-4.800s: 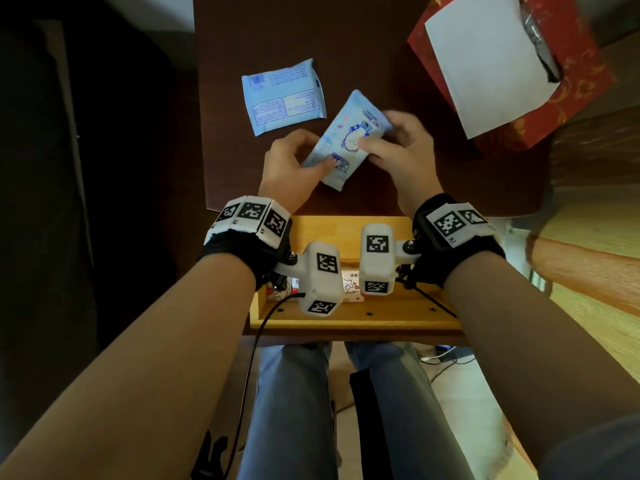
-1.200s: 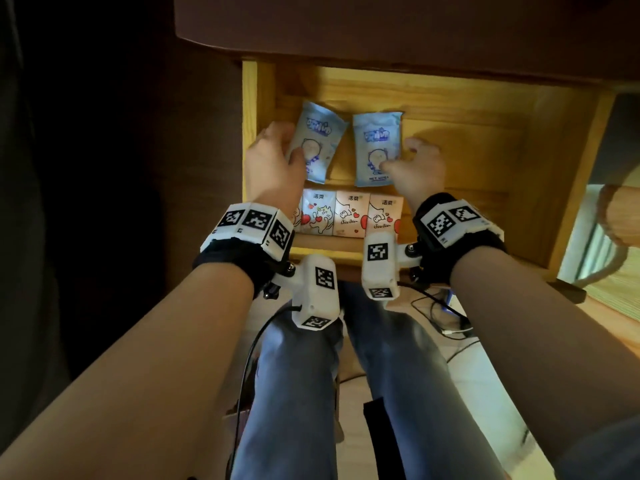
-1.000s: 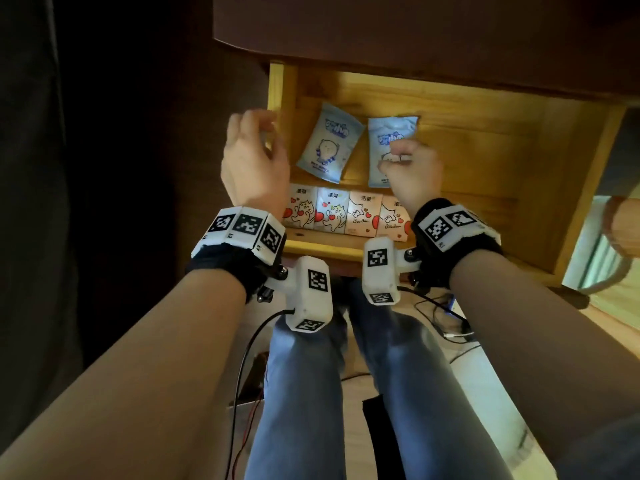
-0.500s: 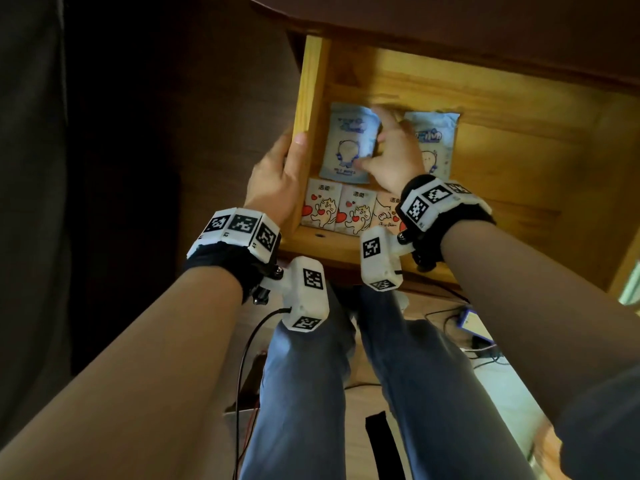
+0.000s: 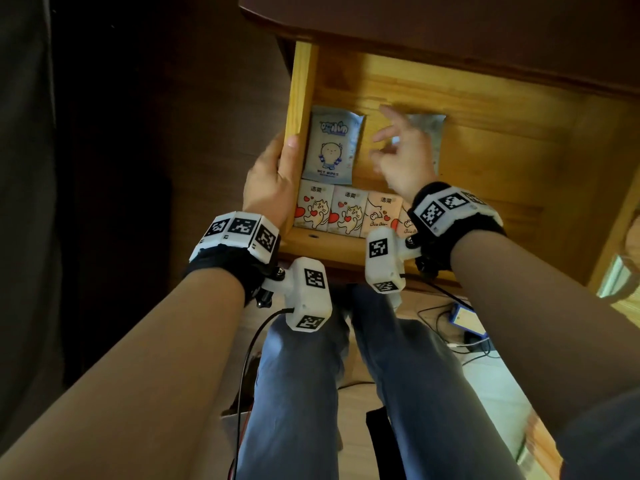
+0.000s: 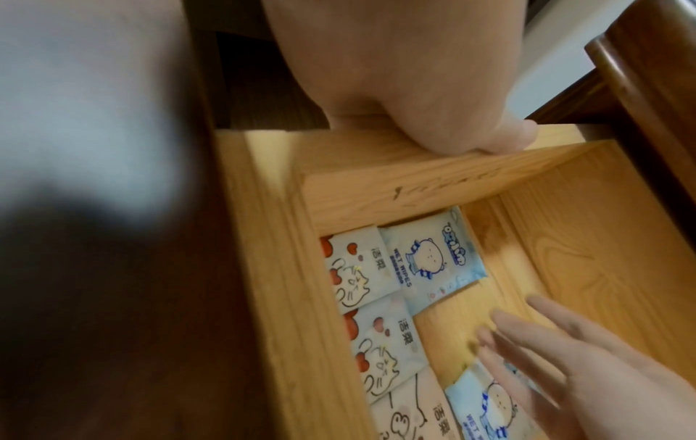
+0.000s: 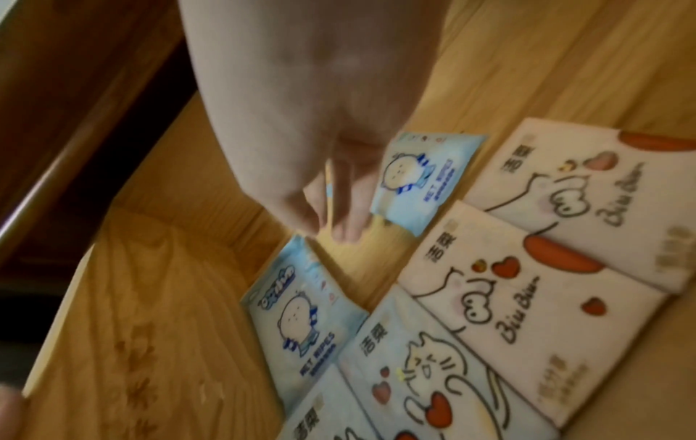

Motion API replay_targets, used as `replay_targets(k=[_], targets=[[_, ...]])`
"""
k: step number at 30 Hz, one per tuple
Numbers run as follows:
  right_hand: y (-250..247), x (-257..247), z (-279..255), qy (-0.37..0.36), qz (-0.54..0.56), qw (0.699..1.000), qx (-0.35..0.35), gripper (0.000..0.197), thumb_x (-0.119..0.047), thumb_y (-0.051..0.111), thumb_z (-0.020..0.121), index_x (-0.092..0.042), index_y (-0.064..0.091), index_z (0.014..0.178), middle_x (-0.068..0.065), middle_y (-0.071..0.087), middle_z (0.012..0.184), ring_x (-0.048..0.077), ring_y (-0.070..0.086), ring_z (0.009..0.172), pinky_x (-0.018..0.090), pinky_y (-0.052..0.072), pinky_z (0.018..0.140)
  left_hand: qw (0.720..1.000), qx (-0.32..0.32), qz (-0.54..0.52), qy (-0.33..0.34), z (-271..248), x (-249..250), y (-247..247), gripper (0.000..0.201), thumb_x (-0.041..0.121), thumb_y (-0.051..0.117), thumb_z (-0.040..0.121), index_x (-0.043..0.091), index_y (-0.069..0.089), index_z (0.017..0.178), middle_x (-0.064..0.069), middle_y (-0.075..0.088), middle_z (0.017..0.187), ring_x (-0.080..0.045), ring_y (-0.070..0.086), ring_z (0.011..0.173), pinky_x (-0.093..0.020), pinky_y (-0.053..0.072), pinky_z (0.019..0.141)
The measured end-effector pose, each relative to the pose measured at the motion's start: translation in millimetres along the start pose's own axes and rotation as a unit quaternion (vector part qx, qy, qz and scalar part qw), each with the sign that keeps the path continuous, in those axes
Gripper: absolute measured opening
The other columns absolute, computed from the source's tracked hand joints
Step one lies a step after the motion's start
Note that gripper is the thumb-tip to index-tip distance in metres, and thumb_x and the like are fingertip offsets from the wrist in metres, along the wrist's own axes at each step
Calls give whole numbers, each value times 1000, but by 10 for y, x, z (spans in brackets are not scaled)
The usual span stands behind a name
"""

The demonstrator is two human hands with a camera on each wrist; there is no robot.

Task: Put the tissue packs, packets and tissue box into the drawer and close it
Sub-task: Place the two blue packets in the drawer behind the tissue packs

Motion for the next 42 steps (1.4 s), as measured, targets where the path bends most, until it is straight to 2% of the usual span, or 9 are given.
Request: replay_targets(k=[4,8,12,15,18,23,32,38,42], targets=[[-248,301,33,85,-30,982,165,59,-6,63,77,-19,47,132,9,57,129,25,57,113,32,51,93,997,50,35,38,-21,63,38,48,46,26,98,22,40,136,-6,55,131,-16,50,121,-41,41,105],[-250,497,15,149,-40,982,108,78,-11,65,77,-22,25,143,8,46,139,27,54,118,28,48,93,995,77,49,41,-17,77,100,45,40,24,100,21,37,138,-9,56,130,-23,51,122,-37,40,102],[-175,487,-5,109,-50,991,57,85,-4,64,80,-24,16,146,13,40,137,24,54,113,23,46,88,994,83,48,43,-15,54,112,46,40,23,100,22,34,140,-9,54,133,-23,50,123,-34,38,101],[-107,412,7,75,-50,996,24,85,-1,69,75,-24,24,144,14,37,134,21,50,114,15,40,81,994,80,52,48,3,25,119,48,42,22,99,22,32,141,-10,52,136,-25,49,125,-37,38,104],[-107,311,26,49,-64,996,41,81,-2,74,70,-21,35,137,15,28,142,28,43,127,21,39,96,994,83,53,51,8,10,118,50,44,21,98,22,31,142,-10,51,138,-26,48,127,-41,39,107],[-93,197,76,14,-149,989,12,90,-14,79,69,-23,28,143,13,14,147,29,28,135,32,29,115,993,87,54,55,10,7,121,47,41,23,99,21,33,141,-9,50,138,-24,47,127,-36,36,105],[-47,144,90,13,-167,986,0,79,-7,81,64,-24,41,131,15,14,145,35,34,129,39,40,109,993,87,57,59,7,18,114,46,39,23,100,20,33,141,-9,48,138,-21,44,128,-28,31,99],[-73,216,70,23,-110,994,-9,87,-12,82,64,-26,37,137,11,23,146,29,36,132,31,38,108,993,89,53,54,4,31,121,45,38,24,100,21,33,141,-9,47,139,-20,43,128,-27,30,99],[-176,222,-40,46,-32,998,-15,93,-7,79,66,-24,28,142,10,20,145,27,43,126,38,47,101,992,91,53,66,-49,79,113,45,36,24,100,20,32,142,-9,47,139,-20,44,127,-32,35,102]])
Point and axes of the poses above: each hand's wrist, its own z-axis towards the middle knuckle, its own y-axis out of the palm, x = y × z, the point moved 1 cm from there along z, towards the middle knuckle
